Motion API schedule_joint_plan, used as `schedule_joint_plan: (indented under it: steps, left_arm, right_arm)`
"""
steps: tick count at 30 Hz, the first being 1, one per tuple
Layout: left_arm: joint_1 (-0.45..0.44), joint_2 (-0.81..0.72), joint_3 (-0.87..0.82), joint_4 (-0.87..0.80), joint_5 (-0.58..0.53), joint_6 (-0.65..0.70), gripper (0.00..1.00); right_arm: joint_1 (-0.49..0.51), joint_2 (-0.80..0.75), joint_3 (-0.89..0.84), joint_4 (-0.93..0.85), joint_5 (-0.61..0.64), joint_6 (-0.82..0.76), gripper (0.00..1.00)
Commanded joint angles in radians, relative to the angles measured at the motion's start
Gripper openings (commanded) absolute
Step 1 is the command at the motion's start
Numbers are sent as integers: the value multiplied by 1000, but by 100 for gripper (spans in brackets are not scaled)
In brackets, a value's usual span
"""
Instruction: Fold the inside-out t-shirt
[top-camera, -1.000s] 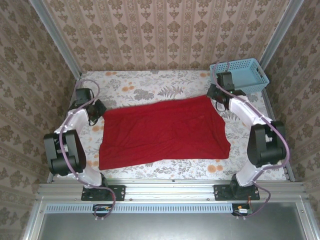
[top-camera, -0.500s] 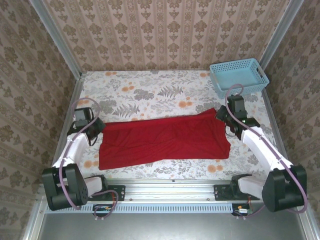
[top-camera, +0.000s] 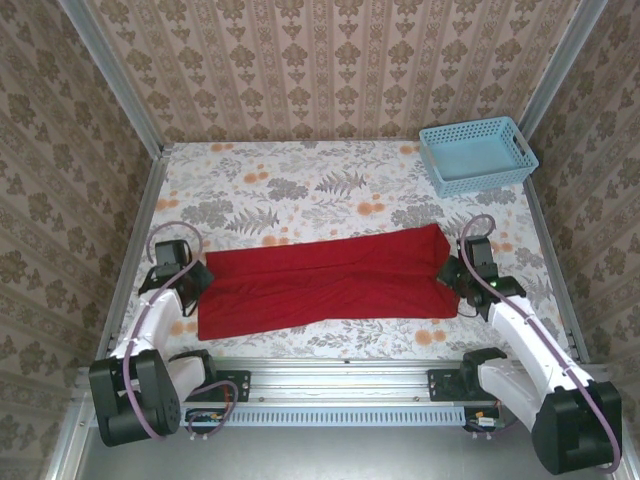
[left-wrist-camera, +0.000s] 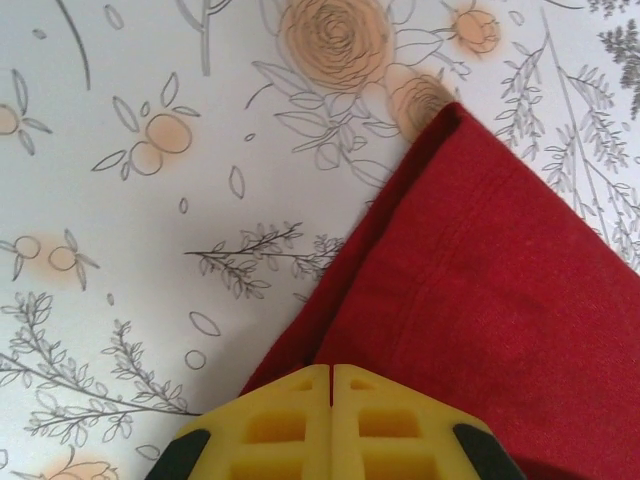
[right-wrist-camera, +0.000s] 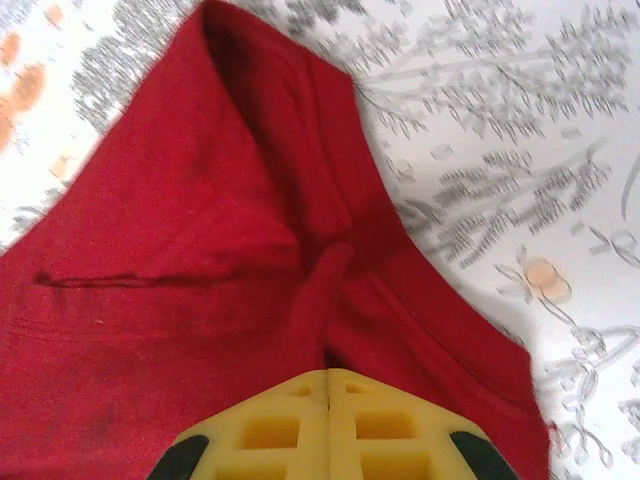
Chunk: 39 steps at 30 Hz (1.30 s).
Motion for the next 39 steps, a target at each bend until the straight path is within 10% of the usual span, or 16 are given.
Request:
schedule_joint_plan:
  steps: [1, 11, 22, 30, 39]
  left_arm:
    - [17, -14, -8, -31, -44, -8, 1]
    - [36, -89, 134, -121, -46, 15, 33]
    - [-270, 232, 245, 58, 79, -13, 34]
    - [-190, 433, 205, 158, 153, -10, 36]
    - [-47, 484, 122, 228, 187, -21, 39]
  right_arm:
    - [-5, -38, -17, -52, -22, 20, 0]
    - [-2, 35, 195, -133, 10, -67, 48]
    - [152, 545, 443, 66, -76, -69, 55]
    - [134, 824, 449, 116, -136, -27, 55]
    - [94, 767, 388, 91, -63, 49, 54]
